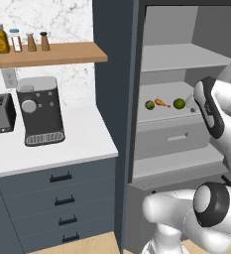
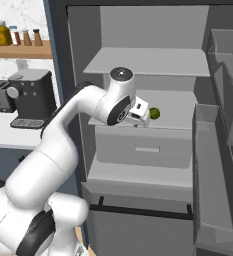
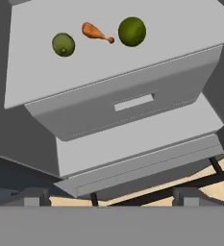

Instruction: Place one lime and one chicken drumstick in each tupperware on the nearby counter, to pack two identical lunches.

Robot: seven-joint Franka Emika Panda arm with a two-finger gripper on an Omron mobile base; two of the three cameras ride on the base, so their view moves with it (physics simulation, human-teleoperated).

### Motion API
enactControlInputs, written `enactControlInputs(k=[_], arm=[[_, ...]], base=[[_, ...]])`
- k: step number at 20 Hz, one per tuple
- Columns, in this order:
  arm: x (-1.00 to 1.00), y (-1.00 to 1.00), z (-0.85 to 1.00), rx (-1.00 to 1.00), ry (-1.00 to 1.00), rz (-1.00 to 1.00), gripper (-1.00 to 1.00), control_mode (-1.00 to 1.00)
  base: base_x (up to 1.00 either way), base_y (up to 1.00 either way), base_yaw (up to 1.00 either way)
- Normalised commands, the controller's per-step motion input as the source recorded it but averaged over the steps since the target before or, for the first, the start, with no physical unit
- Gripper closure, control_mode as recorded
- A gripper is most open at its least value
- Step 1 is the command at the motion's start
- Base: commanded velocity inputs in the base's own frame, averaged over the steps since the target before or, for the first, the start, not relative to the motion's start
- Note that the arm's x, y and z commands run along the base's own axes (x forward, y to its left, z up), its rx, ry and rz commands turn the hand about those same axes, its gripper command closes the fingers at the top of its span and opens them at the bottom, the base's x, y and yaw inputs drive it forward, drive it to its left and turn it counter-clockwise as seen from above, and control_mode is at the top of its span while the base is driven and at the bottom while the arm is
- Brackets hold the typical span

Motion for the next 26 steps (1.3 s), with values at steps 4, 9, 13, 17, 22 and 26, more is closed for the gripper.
enactControlInputs(k=[4,9,13,17,22,26], arm=[[0.32,-0.15,0.00,0.00,-0.05,-0.03,-1.00,-1.00],[0.57,-0.13,0.00,0.00,-0.03,-0.01,-1.00,-1.00],[0.51,-0.17,0.00,0.00,0.00,0.00,-1.00,-1.00],[0.41,-0.22,0.00,0.00,0.00,0.00,-1.00,-1.00],[0.36,-0.16,-0.09,0.00,0.00,0.00,-1.00,-1.00],[0.35,-0.01,-0.27,0.00,0.00,0.03,-1.00,-1.00]], base=[[0.00,0.00,0.00],[0.00,0.00,0.00],[0.00,0.00,0.00],[0.00,0.00,0.00],[0.00,0.00,0.00],[0.00,0.00,0.00]])
